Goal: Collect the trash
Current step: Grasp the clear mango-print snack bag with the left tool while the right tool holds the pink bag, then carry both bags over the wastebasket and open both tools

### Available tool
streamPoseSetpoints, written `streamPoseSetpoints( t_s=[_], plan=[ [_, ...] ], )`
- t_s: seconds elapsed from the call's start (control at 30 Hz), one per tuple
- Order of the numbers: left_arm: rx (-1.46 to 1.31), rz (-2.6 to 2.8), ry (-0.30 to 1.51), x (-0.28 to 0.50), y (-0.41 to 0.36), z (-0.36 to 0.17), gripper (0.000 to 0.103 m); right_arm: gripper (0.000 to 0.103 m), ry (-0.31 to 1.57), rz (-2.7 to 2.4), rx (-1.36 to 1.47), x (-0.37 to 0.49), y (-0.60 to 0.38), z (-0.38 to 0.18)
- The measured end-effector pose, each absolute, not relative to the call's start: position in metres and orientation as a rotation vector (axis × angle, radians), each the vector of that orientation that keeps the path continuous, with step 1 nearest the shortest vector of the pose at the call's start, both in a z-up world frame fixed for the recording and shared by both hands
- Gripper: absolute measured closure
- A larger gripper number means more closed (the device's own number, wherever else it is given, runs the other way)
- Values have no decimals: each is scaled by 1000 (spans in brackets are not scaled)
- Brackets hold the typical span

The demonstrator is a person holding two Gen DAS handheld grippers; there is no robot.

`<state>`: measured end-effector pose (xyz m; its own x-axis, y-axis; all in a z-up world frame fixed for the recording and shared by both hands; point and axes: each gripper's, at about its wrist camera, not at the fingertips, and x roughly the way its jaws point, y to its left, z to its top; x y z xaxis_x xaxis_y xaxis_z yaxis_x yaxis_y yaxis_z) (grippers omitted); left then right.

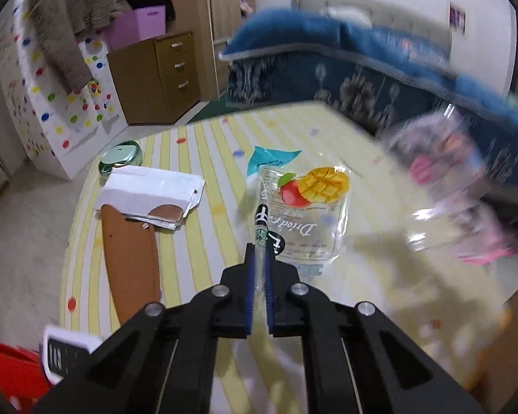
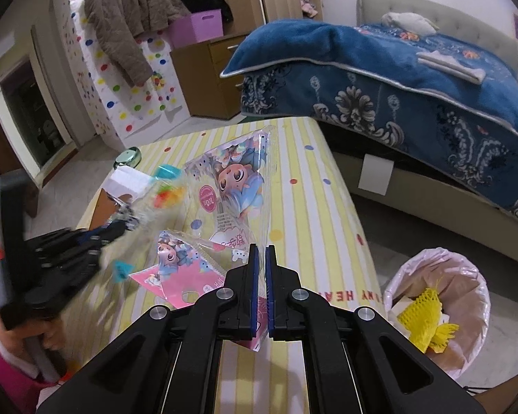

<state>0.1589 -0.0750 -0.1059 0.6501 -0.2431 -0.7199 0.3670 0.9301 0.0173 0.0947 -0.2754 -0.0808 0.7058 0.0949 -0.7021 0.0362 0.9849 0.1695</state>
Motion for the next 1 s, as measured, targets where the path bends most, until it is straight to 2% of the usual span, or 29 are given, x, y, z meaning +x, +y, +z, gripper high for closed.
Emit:
streamPoseSetpoints(
  t_s=[0.23,0.5,1.0],
  plan=[
    [68,-371,730,116,-60,-77,100,100,779,8,183,75,-281,-76],
    [72,-367,712,87,-66,-73,100,99,779,-37,173,52,-289,-76],
    [143,-532,735,62,-148,-86,100,99,779,-188,230,5,-350,-86]
  ],
)
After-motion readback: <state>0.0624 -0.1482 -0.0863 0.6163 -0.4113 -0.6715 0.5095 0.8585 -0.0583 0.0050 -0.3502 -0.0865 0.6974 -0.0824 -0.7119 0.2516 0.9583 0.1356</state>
